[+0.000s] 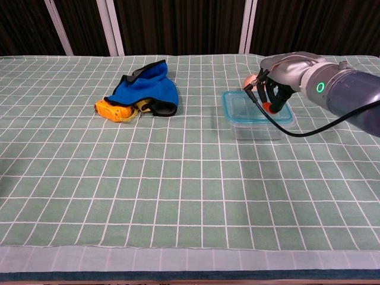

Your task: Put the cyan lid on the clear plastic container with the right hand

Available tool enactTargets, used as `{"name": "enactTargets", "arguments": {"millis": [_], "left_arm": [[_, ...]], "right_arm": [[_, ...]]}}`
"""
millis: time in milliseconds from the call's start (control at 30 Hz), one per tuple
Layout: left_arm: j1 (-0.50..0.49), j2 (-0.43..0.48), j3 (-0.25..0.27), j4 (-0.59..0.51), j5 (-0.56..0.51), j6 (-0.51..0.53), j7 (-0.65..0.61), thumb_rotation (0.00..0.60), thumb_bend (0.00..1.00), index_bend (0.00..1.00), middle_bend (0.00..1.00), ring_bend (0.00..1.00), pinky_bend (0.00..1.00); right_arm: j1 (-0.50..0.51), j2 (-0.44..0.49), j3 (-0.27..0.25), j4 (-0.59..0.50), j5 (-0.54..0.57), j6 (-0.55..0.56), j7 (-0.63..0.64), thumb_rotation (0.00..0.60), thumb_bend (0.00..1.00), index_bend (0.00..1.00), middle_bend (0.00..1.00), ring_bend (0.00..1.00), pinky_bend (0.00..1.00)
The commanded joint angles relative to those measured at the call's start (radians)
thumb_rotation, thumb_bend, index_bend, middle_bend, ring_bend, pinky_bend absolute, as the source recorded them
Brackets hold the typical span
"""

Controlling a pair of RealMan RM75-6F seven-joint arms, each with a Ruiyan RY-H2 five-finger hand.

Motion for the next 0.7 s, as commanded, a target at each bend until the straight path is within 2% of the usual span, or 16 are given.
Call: {"name": "enactTargets", "arguments": {"millis": [33,367,700], "left_arm": [[0.0,0.0,0.0,0.0,0.0,0.0,0.0,0.6,0.52,0.14,0.0,0.0,0.0],[0.0,0.0,0.001,0.001,0.0,-0.001,0.002,0.6,0.52,0.14,0.0,0.0,0.0],[0.0,-0.001,0.0,0.0,-0.002,-0.001,0.004,0.6,0.52,0.14,0.0,0.0,0.0]], "right_arm": [[-0.008,-0.003,0.003,0.0,-0.008,0.0,-0.001,0.6,0.48,0.7,0.58,0.28,0.0],[-0.024,0.023,0.022,-0.043,0.021,-0.016,-0.016,0.6,0.48,0.69,0.58,0.28,0.0],[-0.057,0.005,0.006,-0.022,-0.05,0.018,0.008,0.6,0.48,0.7,0.58,0.28,0.0]]}}
